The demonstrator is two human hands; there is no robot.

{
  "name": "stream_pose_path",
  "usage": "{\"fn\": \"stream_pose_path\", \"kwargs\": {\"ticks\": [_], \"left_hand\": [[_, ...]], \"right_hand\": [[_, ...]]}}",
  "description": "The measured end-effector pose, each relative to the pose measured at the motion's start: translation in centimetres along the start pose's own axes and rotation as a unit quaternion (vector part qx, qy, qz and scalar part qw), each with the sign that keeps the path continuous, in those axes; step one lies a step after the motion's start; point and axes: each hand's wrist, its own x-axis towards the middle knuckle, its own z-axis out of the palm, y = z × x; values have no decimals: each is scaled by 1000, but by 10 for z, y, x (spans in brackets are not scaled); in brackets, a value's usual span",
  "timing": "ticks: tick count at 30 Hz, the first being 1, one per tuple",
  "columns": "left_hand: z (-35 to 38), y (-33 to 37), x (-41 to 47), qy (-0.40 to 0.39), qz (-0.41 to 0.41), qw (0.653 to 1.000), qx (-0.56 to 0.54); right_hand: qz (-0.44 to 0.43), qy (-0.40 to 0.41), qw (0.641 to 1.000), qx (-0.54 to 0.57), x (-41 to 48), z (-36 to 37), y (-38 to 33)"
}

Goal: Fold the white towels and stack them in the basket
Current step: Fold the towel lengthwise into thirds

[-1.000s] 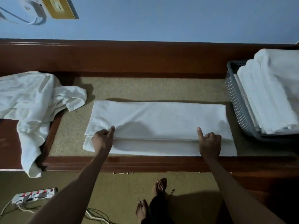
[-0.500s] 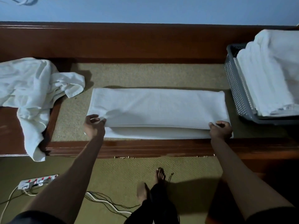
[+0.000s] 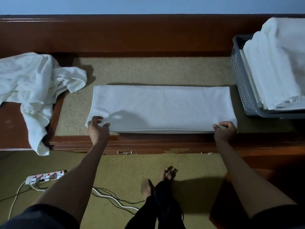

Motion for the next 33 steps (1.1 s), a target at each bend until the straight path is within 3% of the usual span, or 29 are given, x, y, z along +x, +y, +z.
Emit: {"fn": "stream_pose_path", "kwargs": {"ticks": [6, 9, 15, 18, 22, 25, 28, 33], "left_hand": [[5, 32, -19, 23, 56, 969, 240], [31, 59, -24, 5, 151, 961, 231], [132, 130, -40, -99, 330, 922, 177], [182, 151, -45, -135, 381, 896, 186], [236, 177, -35, -188, 407, 871, 202], [267, 179, -31, -240, 411, 837, 271], [278, 168, -39, -217, 414, 827, 312], [279, 168, -37, -189, 424, 828, 314]], "right_hand": [[-28, 10, 997, -69, -6, -11, -13], [-97, 41, 990, -92, 1, -21, -22], [-172, -25, 978, -113, 54, -4, -37], [-215, -34, 966, -136, 81, 5, -46], [-262, -23, 939, -222, 116, 17, -53], [-417, -10, 879, -231, 119, 38, -49], [-507, -51, 827, -238, 107, 68, -36], [-470, -208, 802, -305, 103, 72, -28]]}}
